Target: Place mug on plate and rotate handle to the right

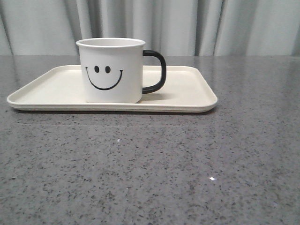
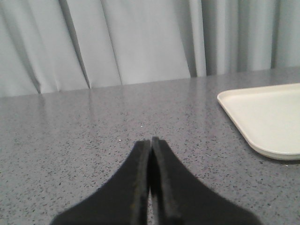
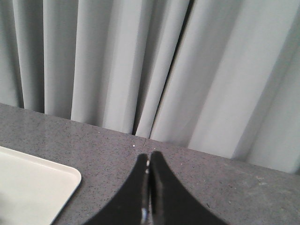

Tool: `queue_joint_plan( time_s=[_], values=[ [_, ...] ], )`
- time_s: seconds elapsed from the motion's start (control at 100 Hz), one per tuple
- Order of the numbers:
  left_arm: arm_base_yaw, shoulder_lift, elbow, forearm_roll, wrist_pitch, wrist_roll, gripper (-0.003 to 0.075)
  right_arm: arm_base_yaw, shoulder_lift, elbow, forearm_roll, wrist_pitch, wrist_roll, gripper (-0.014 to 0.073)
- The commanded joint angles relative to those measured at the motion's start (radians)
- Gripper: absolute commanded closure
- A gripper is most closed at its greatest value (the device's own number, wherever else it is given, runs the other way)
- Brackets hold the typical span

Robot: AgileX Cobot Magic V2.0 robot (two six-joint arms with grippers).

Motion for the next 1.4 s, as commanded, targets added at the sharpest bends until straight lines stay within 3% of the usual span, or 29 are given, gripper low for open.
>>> queue_joint_plan(
  time_s=[0.0,1.39],
  values=[
    [-0.007,-0.028,0.008,0.0,-0.106,0.001,0.074,-0.004,0.0,-0.025,0.036,-0.041,-0.007,0.0655],
    [-0.007,-0.03,0.008,0.007,-0.086,0.001,0.074,-0.003,0.0,-0.025,0.036,-0.04,-0.007,0.0655]
  ],
)
